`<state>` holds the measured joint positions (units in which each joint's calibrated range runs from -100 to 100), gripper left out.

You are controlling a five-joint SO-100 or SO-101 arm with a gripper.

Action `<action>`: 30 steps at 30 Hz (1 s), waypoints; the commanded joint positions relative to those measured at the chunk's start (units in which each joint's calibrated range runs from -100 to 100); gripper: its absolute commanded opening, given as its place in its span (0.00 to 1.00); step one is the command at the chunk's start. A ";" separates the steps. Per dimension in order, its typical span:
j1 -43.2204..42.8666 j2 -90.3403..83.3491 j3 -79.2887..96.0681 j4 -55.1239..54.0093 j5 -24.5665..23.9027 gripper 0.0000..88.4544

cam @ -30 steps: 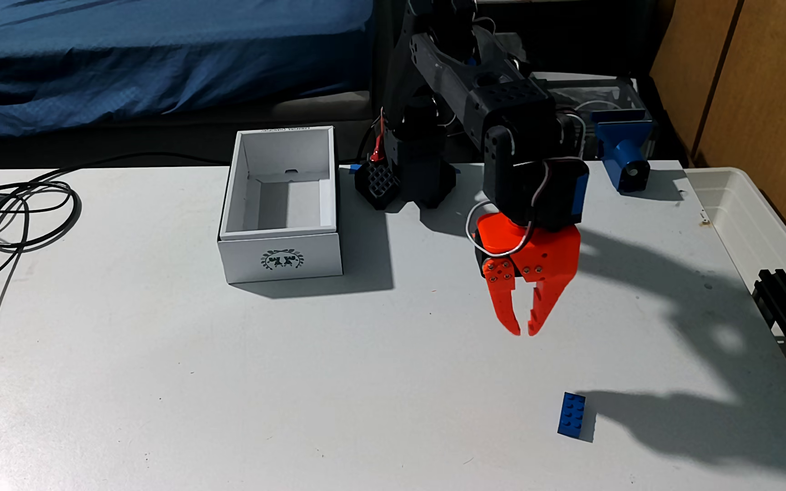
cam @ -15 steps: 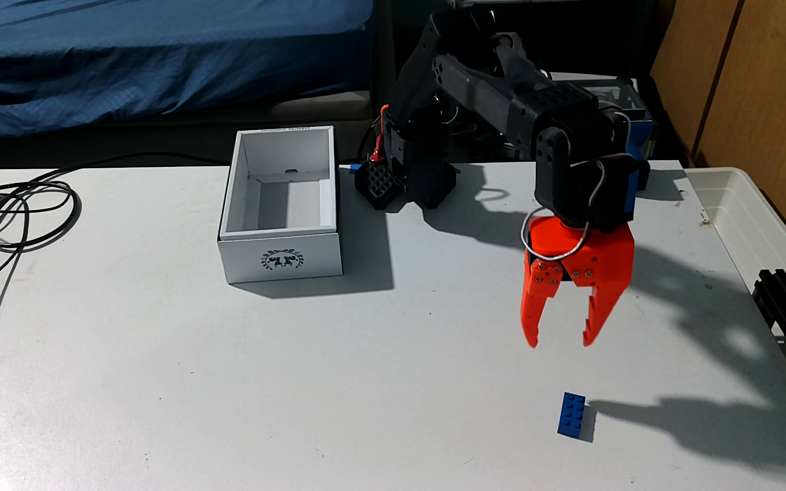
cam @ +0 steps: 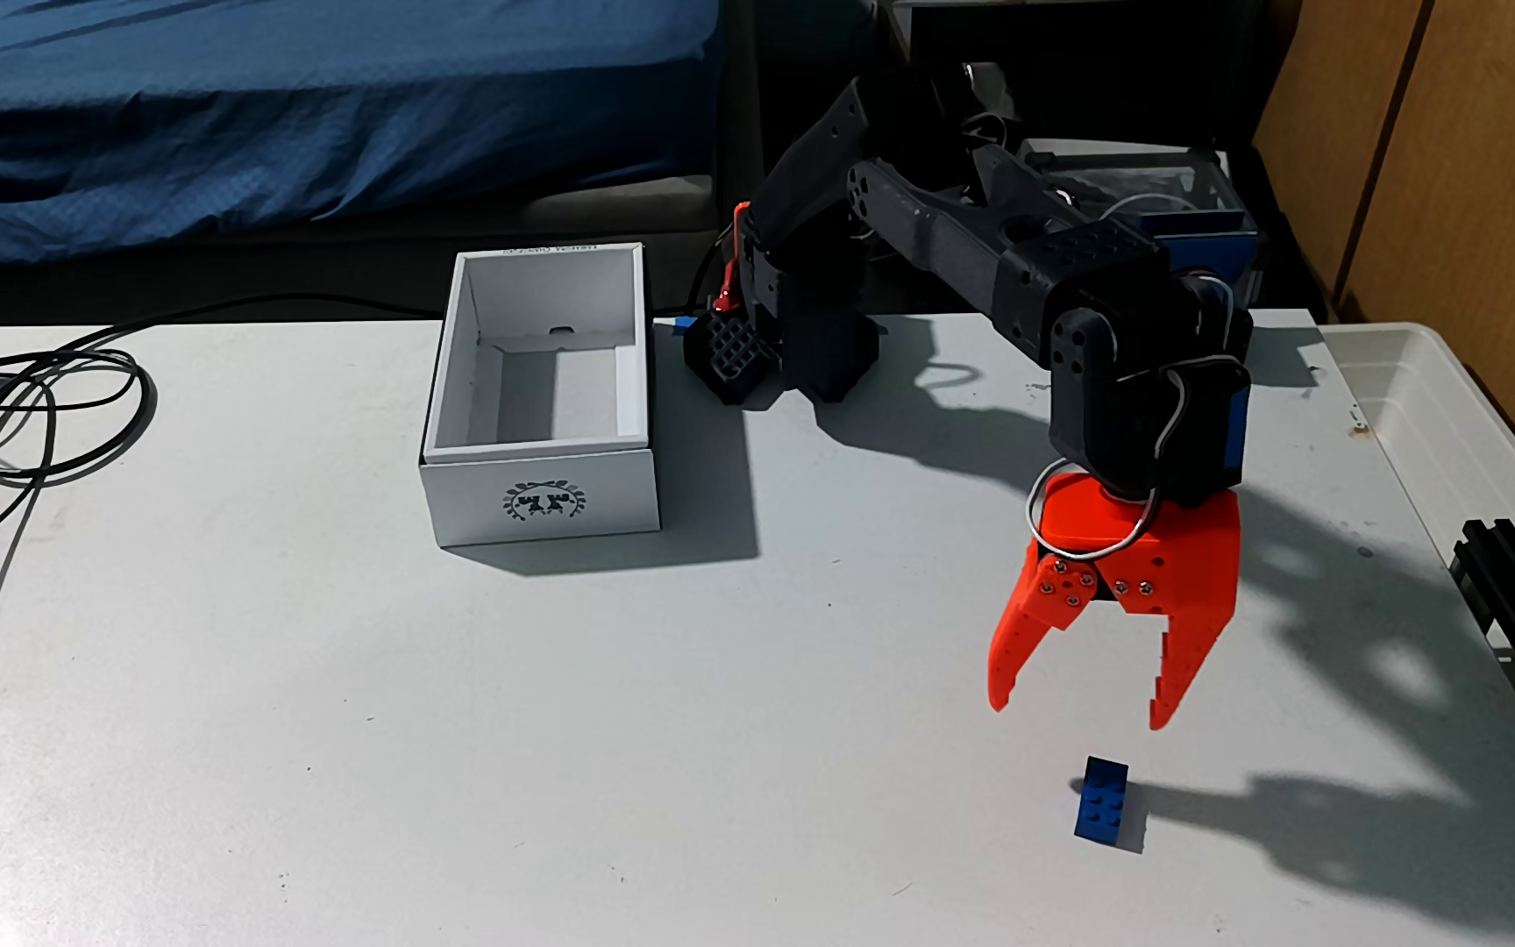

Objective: Grab the blue brick and place in box

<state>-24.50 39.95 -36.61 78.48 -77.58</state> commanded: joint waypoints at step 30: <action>2.73 5.08 1.30 -9.24 0.10 0.35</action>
<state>-22.07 45.52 -35.00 69.43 -77.58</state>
